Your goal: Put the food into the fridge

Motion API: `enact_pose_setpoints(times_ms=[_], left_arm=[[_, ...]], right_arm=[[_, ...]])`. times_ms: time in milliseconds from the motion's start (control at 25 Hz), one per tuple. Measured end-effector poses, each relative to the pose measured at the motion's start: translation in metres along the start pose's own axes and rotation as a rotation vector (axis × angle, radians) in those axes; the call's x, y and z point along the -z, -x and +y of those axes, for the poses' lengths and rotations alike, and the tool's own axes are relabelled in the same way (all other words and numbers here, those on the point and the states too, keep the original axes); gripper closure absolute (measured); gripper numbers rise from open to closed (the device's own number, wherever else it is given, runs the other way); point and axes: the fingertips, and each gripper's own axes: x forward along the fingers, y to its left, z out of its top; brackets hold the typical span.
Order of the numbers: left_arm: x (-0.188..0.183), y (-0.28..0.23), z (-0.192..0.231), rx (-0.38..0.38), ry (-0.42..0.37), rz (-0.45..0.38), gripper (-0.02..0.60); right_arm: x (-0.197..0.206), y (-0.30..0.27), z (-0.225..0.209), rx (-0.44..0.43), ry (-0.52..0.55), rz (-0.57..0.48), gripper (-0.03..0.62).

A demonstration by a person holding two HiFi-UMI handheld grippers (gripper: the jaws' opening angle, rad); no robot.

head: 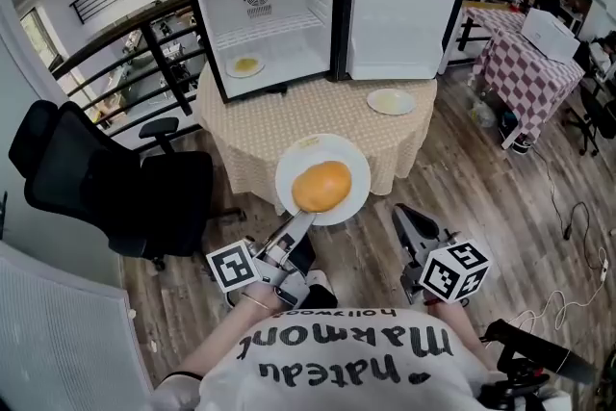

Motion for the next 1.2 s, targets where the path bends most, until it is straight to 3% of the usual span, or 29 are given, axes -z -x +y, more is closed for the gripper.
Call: enact_pose_setpoints(times_ms=[600,920,1200], left_arm=[[-0.152,-0.093,0.053,0.041,-0.025,0.034,0.571],[-0.212,-0.125,0.085,0.019,-0.030,0.018,0.572],[-0.257,-0.169,0.127,-0.007,0.002,-0.066,0.580]], right_arm=[[-0.079,-0.159,-0.055,0.017,-0.012,-0.063,0.579],[-0.076,-0.219,-0.065,0.001,-0.012,-0.021,0.579],[-0.067,-0.247,-0.089,0.017,-0.004,0.012,0.579]])
